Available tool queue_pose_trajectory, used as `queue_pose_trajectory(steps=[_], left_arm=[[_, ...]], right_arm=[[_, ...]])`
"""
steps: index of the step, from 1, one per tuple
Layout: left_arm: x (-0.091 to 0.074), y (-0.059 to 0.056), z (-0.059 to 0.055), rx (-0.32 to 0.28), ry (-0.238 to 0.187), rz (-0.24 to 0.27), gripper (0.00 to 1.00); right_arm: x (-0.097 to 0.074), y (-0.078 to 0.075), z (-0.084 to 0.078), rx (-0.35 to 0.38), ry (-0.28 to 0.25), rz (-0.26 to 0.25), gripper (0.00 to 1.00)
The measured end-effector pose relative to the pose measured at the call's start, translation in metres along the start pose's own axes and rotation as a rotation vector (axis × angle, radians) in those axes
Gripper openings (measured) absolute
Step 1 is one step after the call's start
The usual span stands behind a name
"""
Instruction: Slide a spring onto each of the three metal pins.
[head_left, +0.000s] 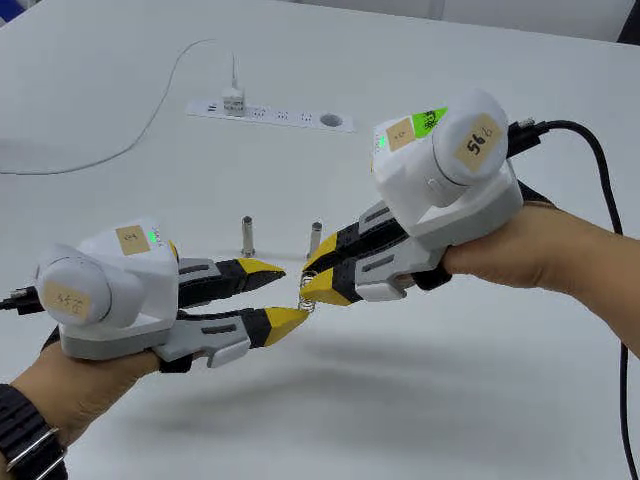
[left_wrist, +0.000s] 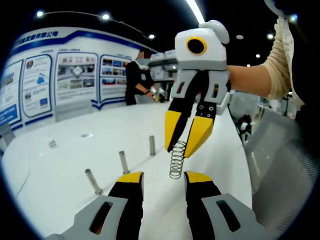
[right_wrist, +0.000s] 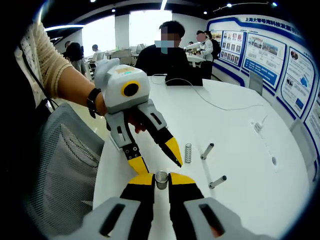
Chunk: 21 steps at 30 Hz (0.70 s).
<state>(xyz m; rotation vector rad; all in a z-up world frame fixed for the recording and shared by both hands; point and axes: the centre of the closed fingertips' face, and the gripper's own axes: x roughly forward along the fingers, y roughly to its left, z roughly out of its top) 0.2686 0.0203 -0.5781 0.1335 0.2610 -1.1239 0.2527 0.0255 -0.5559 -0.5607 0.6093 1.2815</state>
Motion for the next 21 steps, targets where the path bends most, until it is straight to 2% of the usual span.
queue_pose_trajectory(steps=[2, 10, 21], left_arm=[[-0.002, 0.002, -0.001, -0.010, -0.002, 0.007, 0.38], [-0.011, 0.007, -0.001, -0.016, -0.010, 0.032, 0.42], [-0.027, 0.021, -0.006, -0.041, -0.021, 0.102, 0.48]], right_arm=[[0.000, 0.000, 0.000, 0.002, 0.000, 0.000, 0.11], [-0.001, -0.002, 0.001, 0.008, -0.005, -0.010, 0.11], [-0.003, -0.010, 0.002, 0.026, -0.020, -0.033, 0.11]])
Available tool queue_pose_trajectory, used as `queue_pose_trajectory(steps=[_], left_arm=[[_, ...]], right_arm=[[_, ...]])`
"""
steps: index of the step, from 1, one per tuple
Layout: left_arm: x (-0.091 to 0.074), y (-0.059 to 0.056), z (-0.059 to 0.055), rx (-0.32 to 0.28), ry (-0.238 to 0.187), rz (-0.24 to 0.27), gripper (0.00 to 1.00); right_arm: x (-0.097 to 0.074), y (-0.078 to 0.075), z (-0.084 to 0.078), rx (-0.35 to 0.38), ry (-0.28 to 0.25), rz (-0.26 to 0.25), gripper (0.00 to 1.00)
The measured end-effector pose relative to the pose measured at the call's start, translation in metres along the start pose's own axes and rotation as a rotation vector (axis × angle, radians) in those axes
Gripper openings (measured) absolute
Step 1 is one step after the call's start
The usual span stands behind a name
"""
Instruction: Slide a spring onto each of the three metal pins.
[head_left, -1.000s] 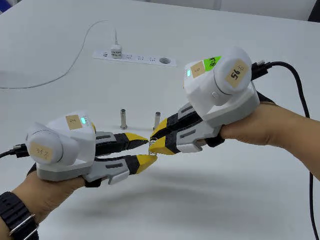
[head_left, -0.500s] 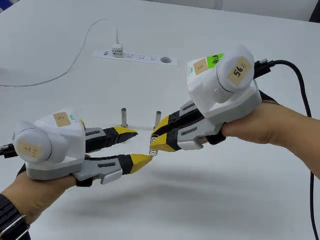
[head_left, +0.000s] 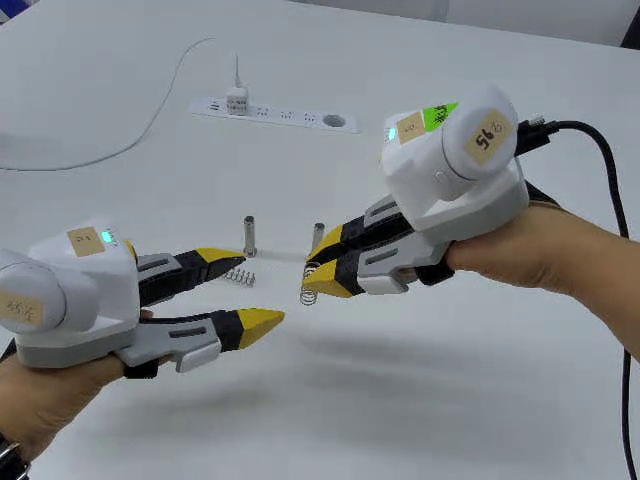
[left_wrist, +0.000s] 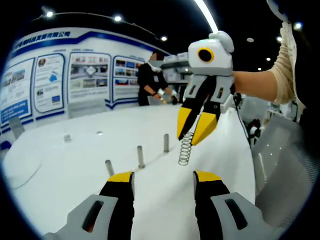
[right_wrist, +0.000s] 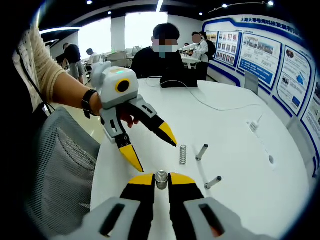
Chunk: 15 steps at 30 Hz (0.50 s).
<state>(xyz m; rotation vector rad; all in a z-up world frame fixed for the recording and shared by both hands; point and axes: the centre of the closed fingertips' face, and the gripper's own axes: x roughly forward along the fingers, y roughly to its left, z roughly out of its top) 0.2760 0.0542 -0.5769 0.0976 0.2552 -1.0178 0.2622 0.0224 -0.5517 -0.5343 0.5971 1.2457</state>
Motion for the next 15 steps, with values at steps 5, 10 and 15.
queue_pose_trajectory(steps=[5, 10, 15], left_arm=[[-0.004, 0.004, -0.005, -0.007, 0.007, 0.025, 0.52], [-0.009, 0.009, -0.006, -0.015, 0.004, 0.052, 0.54], [-0.012, 0.013, -0.008, -0.026, 0.004, 0.070, 0.55]], right_arm=[[0.000, -0.003, 0.001, 0.007, -0.006, -0.007, 0.11], [0.000, -0.005, 0.000, 0.015, -0.009, -0.013, 0.11], [0.000, -0.007, -0.002, 0.020, -0.008, -0.016, 0.11]])
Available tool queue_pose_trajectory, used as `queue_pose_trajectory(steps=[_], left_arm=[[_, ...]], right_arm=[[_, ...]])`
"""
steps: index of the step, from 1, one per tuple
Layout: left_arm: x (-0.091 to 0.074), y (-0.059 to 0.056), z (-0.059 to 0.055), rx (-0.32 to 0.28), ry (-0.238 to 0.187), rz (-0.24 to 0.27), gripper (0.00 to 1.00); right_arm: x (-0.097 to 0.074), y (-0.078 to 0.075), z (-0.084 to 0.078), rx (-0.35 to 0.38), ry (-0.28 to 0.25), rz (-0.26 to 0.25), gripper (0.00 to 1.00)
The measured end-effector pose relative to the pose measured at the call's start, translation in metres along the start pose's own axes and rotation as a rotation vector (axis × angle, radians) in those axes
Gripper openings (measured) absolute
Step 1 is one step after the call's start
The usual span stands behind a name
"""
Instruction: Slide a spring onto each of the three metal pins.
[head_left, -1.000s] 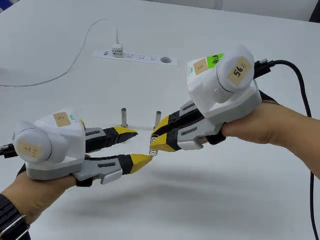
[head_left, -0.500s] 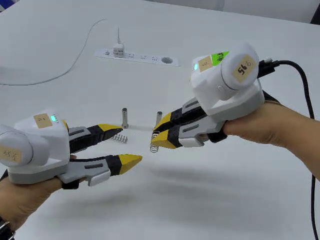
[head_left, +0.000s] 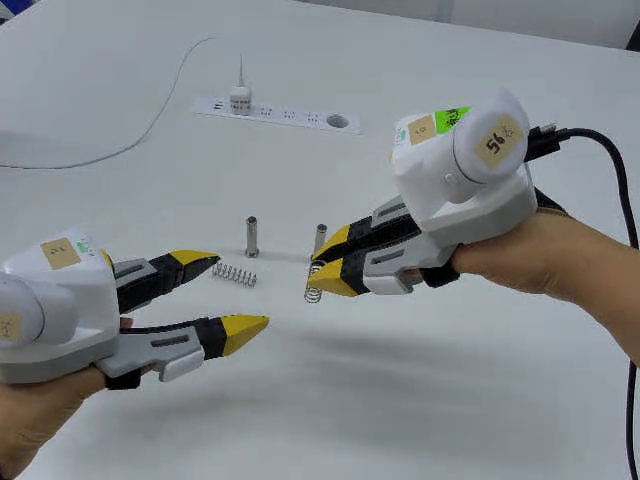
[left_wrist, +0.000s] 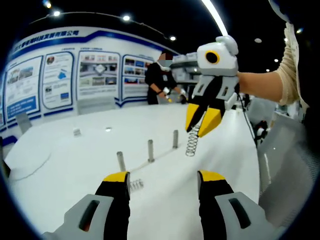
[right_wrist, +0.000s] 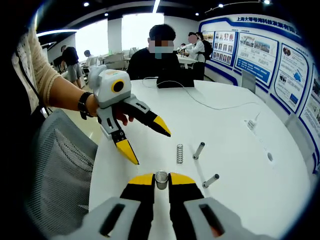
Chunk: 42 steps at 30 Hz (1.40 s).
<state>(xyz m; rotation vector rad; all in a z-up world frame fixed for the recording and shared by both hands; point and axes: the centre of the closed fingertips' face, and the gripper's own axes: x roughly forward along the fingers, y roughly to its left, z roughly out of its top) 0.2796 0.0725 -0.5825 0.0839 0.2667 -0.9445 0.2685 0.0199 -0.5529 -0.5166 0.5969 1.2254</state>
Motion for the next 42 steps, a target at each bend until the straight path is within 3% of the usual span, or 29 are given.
queue_pose_trajectory(steps=[8, 31, 42], left_arm=[[-0.001, 0.002, -0.005, -0.005, 0.007, 0.009, 0.57], [-0.002, 0.005, -0.007, -0.014, 0.008, 0.020, 0.57], [-0.004, 0.006, -0.006, -0.018, 0.008, 0.023, 0.57]], right_arm=[[-0.002, -0.012, 0.000, 0.011, -0.007, -0.022, 0.11], [-0.007, -0.053, 0.002, 0.046, -0.028, -0.095, 0.11], [-0.008, -0.079, 0.005, 0.076, -0.045, -0.158, 0.11]])
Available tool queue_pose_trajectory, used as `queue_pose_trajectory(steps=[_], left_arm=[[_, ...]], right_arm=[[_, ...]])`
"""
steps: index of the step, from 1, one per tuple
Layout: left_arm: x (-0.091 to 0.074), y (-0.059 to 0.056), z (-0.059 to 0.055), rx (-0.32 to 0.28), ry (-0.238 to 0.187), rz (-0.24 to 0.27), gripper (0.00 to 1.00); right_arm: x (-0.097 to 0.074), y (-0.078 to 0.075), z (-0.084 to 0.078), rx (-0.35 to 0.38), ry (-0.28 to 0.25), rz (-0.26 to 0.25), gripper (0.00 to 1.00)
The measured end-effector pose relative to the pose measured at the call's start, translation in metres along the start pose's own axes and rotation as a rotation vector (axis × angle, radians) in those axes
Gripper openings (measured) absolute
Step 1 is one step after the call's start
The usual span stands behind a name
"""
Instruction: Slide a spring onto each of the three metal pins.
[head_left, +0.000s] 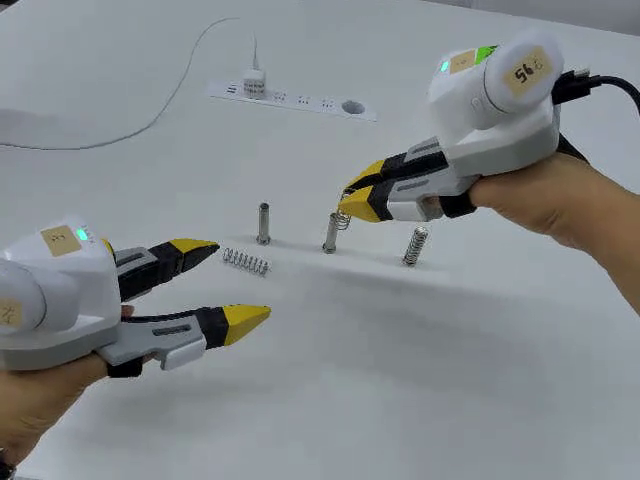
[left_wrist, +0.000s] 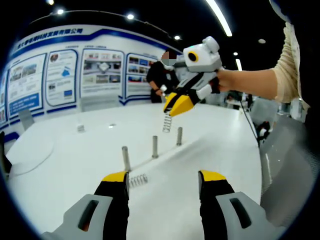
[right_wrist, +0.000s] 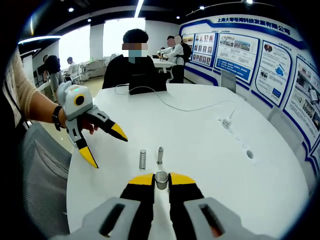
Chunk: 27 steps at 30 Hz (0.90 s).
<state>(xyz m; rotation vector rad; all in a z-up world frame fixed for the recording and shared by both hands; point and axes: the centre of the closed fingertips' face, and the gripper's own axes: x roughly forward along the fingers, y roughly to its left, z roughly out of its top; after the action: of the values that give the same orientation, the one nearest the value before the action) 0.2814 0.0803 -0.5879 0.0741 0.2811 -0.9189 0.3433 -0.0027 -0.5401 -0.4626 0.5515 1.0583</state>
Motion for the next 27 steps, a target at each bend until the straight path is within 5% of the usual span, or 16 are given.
queue_pose_trajectory(steps=[11, 27], left_arm=[[-0.001, 0.002, -0.002, -0.005, 0.004, 0.003, 0.56], [-0.002, 0.004, -0.005, -0.015, 0.009, 0.010, 0.56]], right_arm=[[0.010, -0.016, -0.003, 0.035, 0.004, -0.029, 0.11], [0.022, -0.020, -0.009, 0.060, 0.021, -0.020, 0.11]])
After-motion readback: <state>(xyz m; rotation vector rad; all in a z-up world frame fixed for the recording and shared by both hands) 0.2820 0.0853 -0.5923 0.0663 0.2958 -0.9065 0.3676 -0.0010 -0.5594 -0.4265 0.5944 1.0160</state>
